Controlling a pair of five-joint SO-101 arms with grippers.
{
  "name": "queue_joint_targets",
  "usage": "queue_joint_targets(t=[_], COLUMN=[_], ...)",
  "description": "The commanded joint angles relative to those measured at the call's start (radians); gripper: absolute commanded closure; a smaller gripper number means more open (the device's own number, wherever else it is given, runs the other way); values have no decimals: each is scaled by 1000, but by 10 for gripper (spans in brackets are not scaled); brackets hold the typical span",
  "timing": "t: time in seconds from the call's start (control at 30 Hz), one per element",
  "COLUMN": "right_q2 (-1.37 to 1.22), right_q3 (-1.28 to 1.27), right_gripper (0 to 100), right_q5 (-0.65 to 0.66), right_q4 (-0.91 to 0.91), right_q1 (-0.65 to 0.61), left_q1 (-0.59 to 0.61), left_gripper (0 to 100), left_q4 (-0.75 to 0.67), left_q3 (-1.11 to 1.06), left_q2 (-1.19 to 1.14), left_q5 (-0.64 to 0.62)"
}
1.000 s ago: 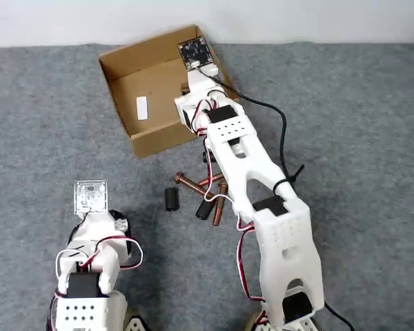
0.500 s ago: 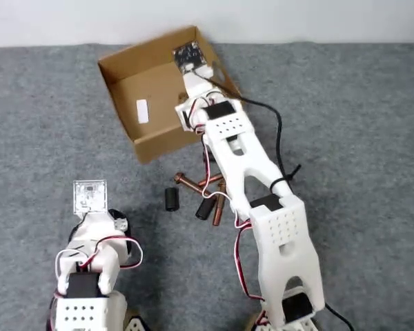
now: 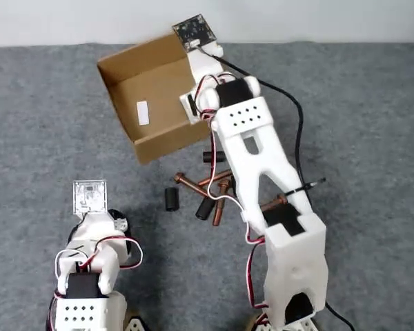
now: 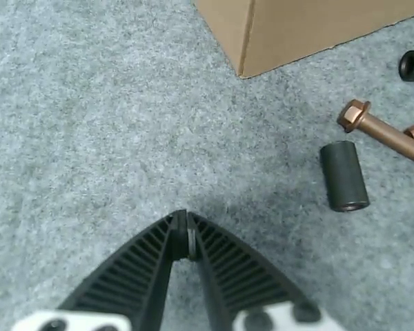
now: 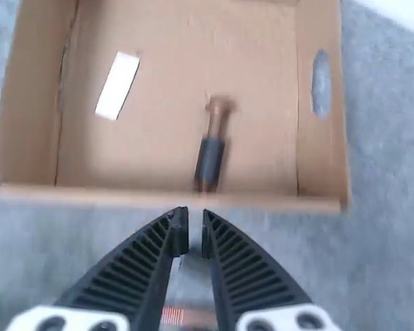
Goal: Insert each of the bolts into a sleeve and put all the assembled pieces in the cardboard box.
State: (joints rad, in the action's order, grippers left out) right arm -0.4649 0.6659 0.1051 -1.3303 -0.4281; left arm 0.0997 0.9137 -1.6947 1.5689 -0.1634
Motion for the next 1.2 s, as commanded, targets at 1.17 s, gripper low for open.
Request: queue_joint_targets(t=[1.17], right_q2=[-153], right_q3=[52], right_gripper=[832], right_q5=[-60], right_q4=[-466], right_q1=[-165], left_q1=[6], left_gripper=[994], left_q4=[-35], left_q3=[5], left_q2=[5], left_q5=[-9])
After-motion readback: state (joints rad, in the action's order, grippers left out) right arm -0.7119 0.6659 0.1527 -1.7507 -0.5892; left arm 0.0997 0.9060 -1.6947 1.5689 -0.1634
